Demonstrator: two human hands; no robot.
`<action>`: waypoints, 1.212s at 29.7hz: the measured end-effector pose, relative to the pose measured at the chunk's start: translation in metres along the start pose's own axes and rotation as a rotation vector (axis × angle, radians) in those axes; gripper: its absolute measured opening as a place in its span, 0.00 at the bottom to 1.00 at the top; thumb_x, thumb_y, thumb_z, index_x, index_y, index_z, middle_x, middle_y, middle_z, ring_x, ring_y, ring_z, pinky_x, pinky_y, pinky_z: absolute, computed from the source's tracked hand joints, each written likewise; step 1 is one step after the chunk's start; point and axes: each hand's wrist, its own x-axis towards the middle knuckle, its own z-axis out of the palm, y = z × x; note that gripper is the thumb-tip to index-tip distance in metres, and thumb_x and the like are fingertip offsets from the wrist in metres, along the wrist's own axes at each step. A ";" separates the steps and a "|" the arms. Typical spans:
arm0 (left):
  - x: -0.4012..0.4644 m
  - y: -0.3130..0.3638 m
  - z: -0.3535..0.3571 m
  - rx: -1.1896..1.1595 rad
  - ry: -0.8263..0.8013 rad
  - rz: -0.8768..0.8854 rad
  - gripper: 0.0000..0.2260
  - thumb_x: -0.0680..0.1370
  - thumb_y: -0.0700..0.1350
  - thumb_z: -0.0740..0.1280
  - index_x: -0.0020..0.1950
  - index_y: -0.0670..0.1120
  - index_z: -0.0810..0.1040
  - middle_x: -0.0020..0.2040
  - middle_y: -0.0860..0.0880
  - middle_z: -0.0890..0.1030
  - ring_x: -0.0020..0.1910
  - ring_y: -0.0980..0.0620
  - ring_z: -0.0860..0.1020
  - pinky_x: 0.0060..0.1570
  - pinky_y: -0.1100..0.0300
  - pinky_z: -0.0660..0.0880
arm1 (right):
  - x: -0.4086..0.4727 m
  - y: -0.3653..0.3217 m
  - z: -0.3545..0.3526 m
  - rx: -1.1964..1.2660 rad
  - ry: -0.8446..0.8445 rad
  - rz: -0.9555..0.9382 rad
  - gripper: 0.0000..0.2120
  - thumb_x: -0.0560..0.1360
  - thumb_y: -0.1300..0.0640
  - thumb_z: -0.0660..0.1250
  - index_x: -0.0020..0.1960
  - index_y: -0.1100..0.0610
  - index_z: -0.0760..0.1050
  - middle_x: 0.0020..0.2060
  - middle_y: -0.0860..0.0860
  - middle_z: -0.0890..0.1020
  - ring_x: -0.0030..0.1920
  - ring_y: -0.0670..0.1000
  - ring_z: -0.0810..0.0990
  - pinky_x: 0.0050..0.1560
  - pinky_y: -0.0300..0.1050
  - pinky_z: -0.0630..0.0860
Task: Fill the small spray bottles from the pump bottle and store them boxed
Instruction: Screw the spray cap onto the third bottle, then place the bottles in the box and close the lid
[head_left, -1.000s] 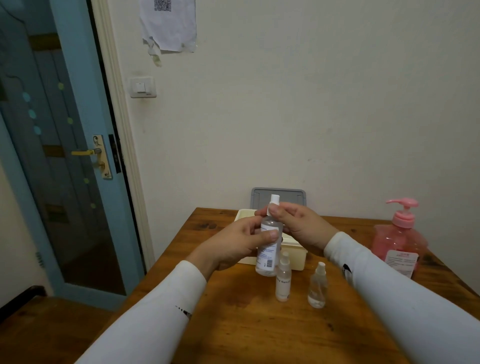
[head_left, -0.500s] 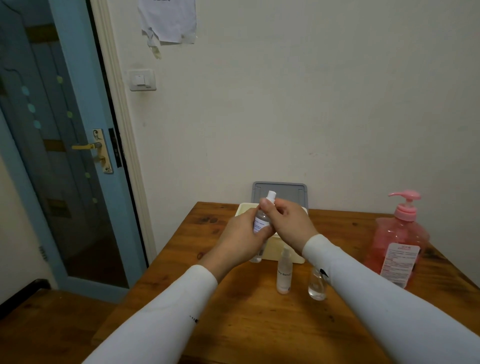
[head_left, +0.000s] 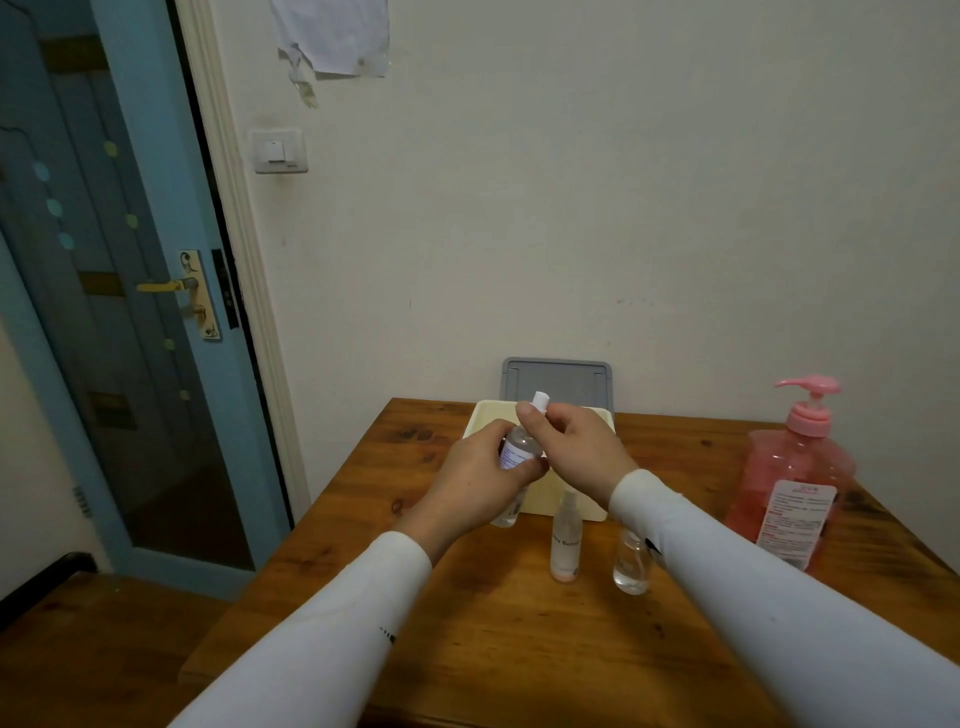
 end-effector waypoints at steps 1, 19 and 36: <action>0.000 0.000 0.000 -0.009 0.000 0.002 0.15 0.76 0.55 0.68 0.59 0.51 0.73 0.51 0.51 0.80 0.48 0.52 0.79 0.51 0.50 0.80 | -0.001 -0.001 0.000 0.004 -0.001 0.005 0.21 0.78 0.40 0.56 0.53 0.54 0.79 0.44 0.49 0.82 0.46 0.48 0.80 0.49 0.45 0.77; 0.057 0.001 0.004 -0.180 0.081 -0.054 0.14 0.76 0.51 0.70 0.58 0.49 0.74 0.50 0.52 0.79 0.44 0.59 0.77 0.39 0.67 0.73 | 0.018 0.031 -0.062 0.089 0.173 0.117 0.27 0.79 0.38 0.50 0.68 0.54 0.70 0.66 0.52 0.75 0.59 0.48 0.72 0.59 0.43 0.65; 0.169 -0.018 0.099 -0.056 -0.045 -0.274 0.13 0.74 0.52 0.71 0.54 0.46 0.77 0.51 0.46 0.82 0.48 0.47 0.81 0.53 0.49 0.79 | 0.048 0.111 -0.080 0.170 0.223 0.261 0.22 0.82 0.46 0.51 0.72 0.52 0.65 0.70 0.49 0.70 0.65 0.44 0.67 0.61 0.39 0.59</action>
